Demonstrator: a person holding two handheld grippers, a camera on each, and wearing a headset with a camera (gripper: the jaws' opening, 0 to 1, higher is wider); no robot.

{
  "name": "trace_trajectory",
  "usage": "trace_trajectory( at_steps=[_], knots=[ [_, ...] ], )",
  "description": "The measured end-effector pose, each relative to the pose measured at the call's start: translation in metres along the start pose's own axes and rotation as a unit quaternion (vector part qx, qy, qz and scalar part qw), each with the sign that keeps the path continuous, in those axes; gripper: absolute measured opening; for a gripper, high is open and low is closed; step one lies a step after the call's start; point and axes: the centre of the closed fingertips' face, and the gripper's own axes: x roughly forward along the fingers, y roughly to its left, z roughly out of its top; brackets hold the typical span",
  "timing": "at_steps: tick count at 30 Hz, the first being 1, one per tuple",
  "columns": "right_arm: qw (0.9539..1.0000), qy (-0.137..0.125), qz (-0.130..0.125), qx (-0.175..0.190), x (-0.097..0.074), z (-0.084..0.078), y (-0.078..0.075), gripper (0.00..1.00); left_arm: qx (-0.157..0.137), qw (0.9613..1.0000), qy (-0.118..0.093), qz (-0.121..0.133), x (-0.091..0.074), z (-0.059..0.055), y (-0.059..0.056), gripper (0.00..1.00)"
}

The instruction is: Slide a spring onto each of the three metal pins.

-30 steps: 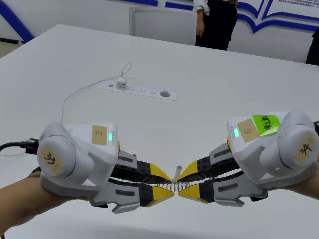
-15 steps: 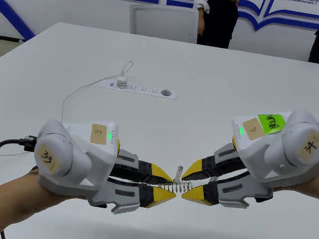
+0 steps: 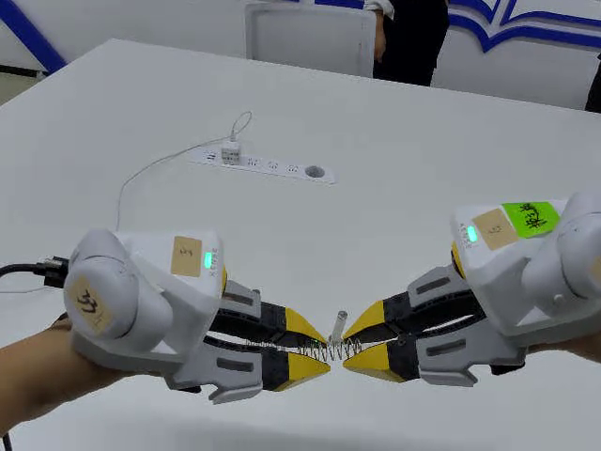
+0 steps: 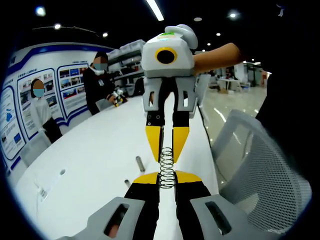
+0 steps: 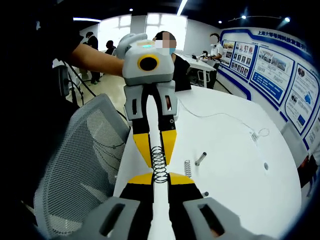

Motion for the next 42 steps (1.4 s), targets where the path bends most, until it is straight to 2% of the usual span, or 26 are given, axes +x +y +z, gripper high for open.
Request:
trace_trajectory(
  at_steps=[4,6,9,13,16,22,26,33,37,40,42],
  knots=[
    [0.9997,-0.021,0.003,0.01,-0.003,0.006,-0.002,0.1,0.008,1.0,0.004,0.003,0.001,0.0,0.002,0.1],
    [0.9994,-0.032,0.004,0.012,-0.005,0.01,-0.003,0.1,0.034,0.9994,0.005,0.011,0.0,0.002,0.004,0.1],
    [0.9991,-0.04,0.003,0.013,-0.005,0.013,-0.004,0.1,0.042,0.9989,0.007,0.017,-0.001,0.003,0.005,0.1],
    [0.9982,-0.059,0.003,0.015,-0.005,0.02,-0.004,0.1,0.04,0.999,0.011,0.017,0.0,0.002,0.006,0.1],
    [0.9982,-0.059,0.002,0.005,-0.003,0.022,-0.004,0.1,0.054,0.9981,0.021,0.021,0.001,-0.001,0.007,0.1],
    [0.9974,-0.072,0.002,0.009,-0.001,0.029,-0.005,0.1,0.039,0.9989,0.016,0.021,0.0,-0.003,0.008,0.1],
    [0.9949,-0.097,0.005,0.026,0.0,0.04,-0.005,0.1,0.029,0.9993,0.008,0.02,0.0,-0.001,0.007,0.1],
    [0.9952,-0.092,0.006,0.031,0.003,0.04,-0.006,0.1,0.017,0.9997,0.002,0.019,0.0,-0.003,0.007,0.1],
    [0.9948,-0.096,0.003,0.036,0.003,0.041,-0.005,0.1,-0.006,0.9999,-0.008,0.013,0.0,-0.003,0.006,0.1],
    [0.9951,-0.092,-0.005,0.034,0.004,0.042,-0.007,0.1,0.0,0.9997,-0.01,0.021,-0.001,-0.003,0.009,0.11],
    [0.9948,-0.093,-0.006,0.04,0.004,0.043,-0.01,0.1,-0.01,0.9996,-0.012,0.022,-0.002,-0.003,0.011,0.11]
  ],
)
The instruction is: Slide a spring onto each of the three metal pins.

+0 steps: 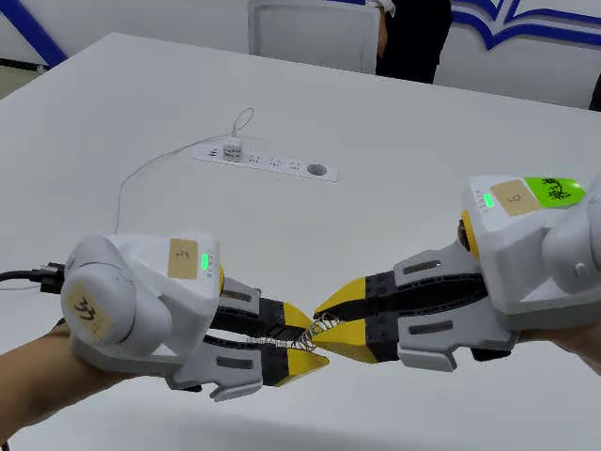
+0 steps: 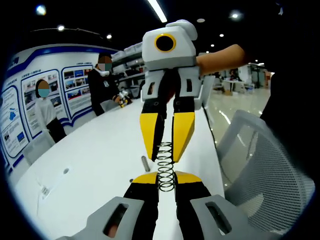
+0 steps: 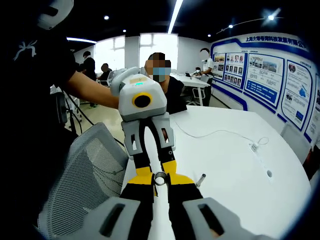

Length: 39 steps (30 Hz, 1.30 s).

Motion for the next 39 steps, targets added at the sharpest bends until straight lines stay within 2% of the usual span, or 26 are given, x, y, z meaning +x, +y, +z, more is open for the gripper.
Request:
trace_trajectory(
  at_steps=[3,4,6,8,12,15,24,26,27,28,39],
  knots=[
    [1.0,0.002,-0.005,0.002,0.0,0.0,-0.004,0.1,-0.005,1.0,0.005,0.005,-0.001,-0.003,0.003,0.14],
    [0.9999,0.002,-0.01,0.003,-0.001,0.001,-0.006,0.1,-0.002,0.9999,0.014,0.01,-0.001,-0.006,0.005,0.16],
    [0.9999,0.002,-0.014,0.002,-0.003,0.003,-0.009,0.1,-0.007,0.9997,0.018,0.012,-0.002,-0.01,0.005,0.24],
    [0.9998,0.002,-0.021,0.002,-0.005,0.003,-0.013,0.1,-0.014,0.9996,0.017,0.015,-0.003,-0.011,0.006,0.28],
    [0.9991,0.014,-0.04,0.001,-0.012,0.0,-0.024,0.1,-0.051,0.9981,-0.008,0.032,-0.008,-0.006,0.014,0.34],
    [0.9983,0.021,-0.053,0.004,-0.017,-0.005,-0.032,0.1,-0.055,0.9975,-0.015,0.041,-0.013,-0.004,0.02,0.4],
    [0.9936,0.038,-0.097,0.043,-0.025,-0.022,-0.061,0.1,-0.068,0.9941,-0.026,0.08,-0.034,-0.003,0.04,0.49],
    [0.9923,0.046,-0.105,0.047,-0.025,-0.027,-0.066,0.1,-0.074,0.9926,-0.034,0.09,-0.039,-0.002,0.044,0.51],
    [0.9914,0.05,-0.109,0.052,-0.025,-0.03,-0.069,0.1,-0.087,0.9907,-0.048,0.093,-0.042,0.001,0.045,0.52],
    [0.9909,0.052,-0.111,0.056,-0.024,-0.032,-0.071,0.1,-0.091,0.9901,-0.052,0.094,-0.043,0.001,0.045,0.54],
    [0.9833,0.092,-0.13,0.089,-0.019,-0.066,-0.094,0.1,-0.105,0.9846,-0.043,0.133,-0.064,-0.013,0.062,0.65]
  ],
)
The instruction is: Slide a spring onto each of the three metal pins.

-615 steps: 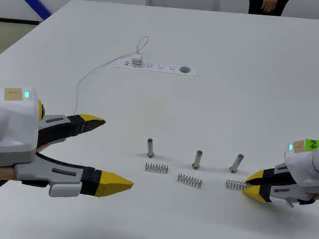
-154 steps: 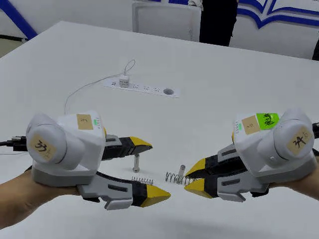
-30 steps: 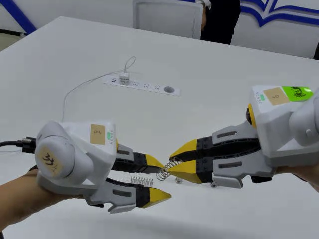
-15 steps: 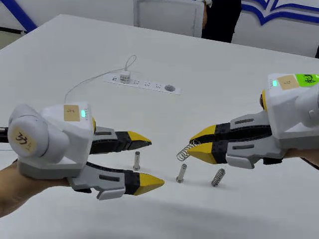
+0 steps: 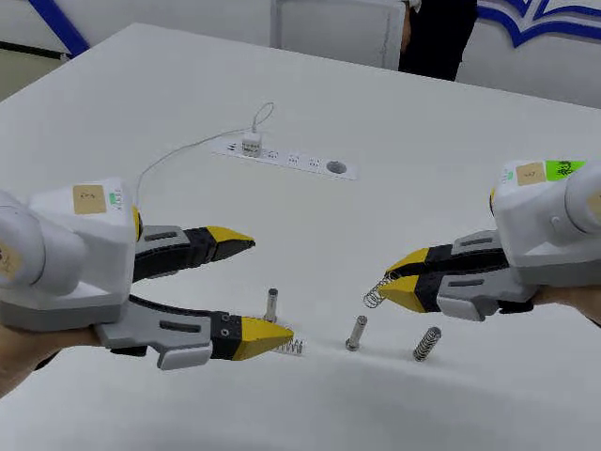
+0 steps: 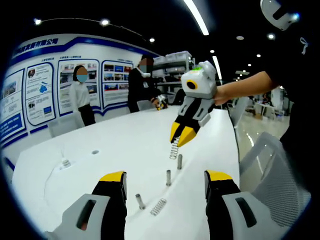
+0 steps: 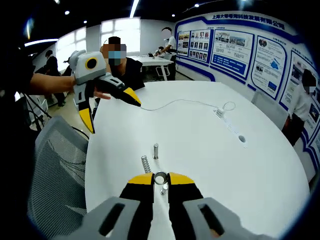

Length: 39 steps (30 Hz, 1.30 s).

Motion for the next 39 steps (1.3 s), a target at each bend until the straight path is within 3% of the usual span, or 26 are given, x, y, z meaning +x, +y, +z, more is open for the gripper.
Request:
trace_trajectory(
  at_steps=[8,25,39],
  knots=[
    [0.9996,0.028,0.006,0.002,0.015,-0.018,-0.004,0.1,-0.02,0.9997,-0.003,0.017,-0.008,-0.003,0.012,0.69],
    [0.9984,0.054,0.017,-0.001,0.033,-0.03,-0.005,0.1,-0.038,0.998,-0.003,0.05,-0.014,-0.009,0.028,0.82],
    [0.9966,0.076,0.031,-0.011,0.046,-0.038,-0.006,0.1,-0.043,0.9978,-0.001,0.051,-0.016,-0.013,0.032,0.83]
  ],
)
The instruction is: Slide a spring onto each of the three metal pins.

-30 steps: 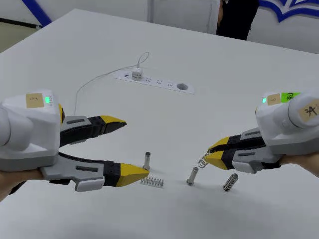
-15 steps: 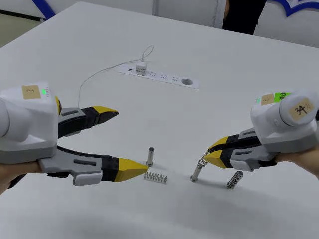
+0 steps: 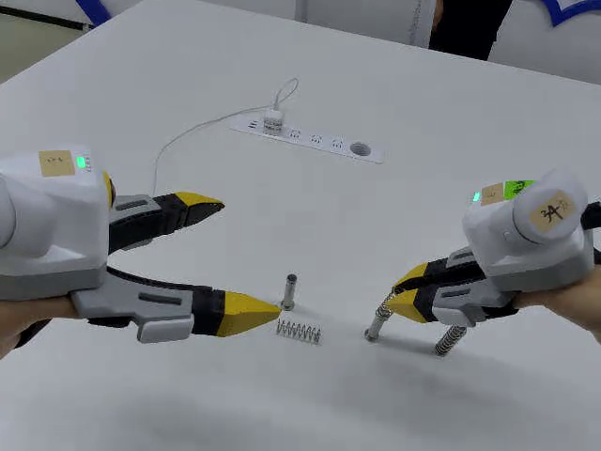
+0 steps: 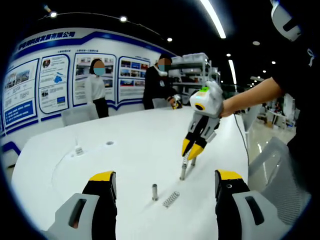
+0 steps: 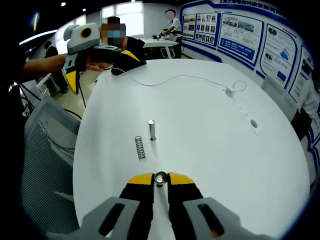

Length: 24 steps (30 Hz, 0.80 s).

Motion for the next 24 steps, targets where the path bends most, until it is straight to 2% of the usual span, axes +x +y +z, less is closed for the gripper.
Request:
trace_trajectory(
  at_steps=[24],
  knots=[
    [0.9974,0.062,0.026,-0.025,0.029,-0.021,0.005,0.11,-0.006,1.0,0.002,0.0,0.001,-0.005,0.005,0.81]
  ],
)
